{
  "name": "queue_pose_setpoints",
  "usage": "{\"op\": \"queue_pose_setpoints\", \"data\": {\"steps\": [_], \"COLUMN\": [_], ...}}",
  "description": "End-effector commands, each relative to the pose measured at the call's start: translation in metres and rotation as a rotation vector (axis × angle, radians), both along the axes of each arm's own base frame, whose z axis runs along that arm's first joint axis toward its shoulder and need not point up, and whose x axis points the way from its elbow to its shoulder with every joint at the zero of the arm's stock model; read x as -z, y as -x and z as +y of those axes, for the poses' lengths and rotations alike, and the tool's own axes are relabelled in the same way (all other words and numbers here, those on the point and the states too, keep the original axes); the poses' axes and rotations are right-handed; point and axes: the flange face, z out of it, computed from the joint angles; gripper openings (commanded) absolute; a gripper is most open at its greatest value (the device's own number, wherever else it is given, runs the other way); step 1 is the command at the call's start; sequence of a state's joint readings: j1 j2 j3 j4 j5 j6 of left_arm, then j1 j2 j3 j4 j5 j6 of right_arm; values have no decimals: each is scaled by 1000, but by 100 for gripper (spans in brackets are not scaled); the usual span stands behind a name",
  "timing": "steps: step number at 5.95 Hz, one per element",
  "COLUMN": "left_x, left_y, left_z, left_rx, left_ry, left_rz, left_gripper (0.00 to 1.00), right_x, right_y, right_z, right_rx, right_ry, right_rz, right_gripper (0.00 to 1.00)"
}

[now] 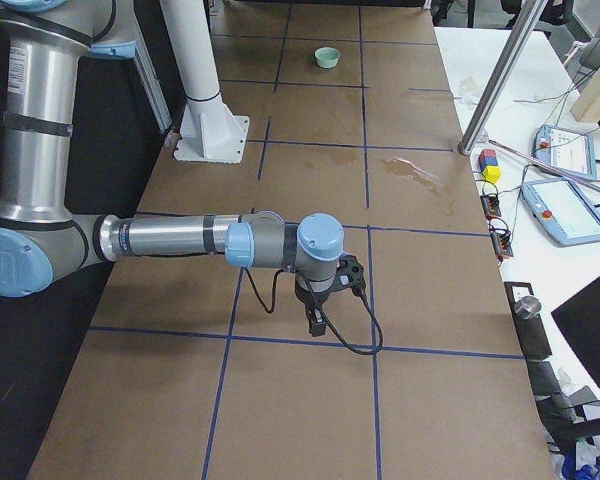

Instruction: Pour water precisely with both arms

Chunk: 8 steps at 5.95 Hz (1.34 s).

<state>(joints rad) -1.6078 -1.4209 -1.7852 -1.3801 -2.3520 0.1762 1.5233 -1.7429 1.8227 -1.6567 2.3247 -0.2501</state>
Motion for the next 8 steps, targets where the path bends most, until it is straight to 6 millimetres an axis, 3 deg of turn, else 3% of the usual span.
{"op": "queue_pose_setpoints", "data": {"steps": [1, 4, 5, 8], "left_x": [1, 4, 15, 3], "left_y": [0, 0, 0, 0], "left_z": [-2, -3, -7, -4], "left_rx": [0, 0, 0, 0], "left_ry": [-17, -22, -43, -20], "left_rz": [-1, 0, 0, -1], "left_gripper": [100, 100, 100, 100], "right_x": [-3, -4, -3, -3], "right_y": [1, 1, 1, 1], "right_z": [3, 5, 5, 5], "right_rx": [0, -2, -2, -1], "right_ry": [11, 14, 12, 11], "right_rz": [-12, -12, -9, -9], "right_gripper": [100, 100, 100, 100]}}
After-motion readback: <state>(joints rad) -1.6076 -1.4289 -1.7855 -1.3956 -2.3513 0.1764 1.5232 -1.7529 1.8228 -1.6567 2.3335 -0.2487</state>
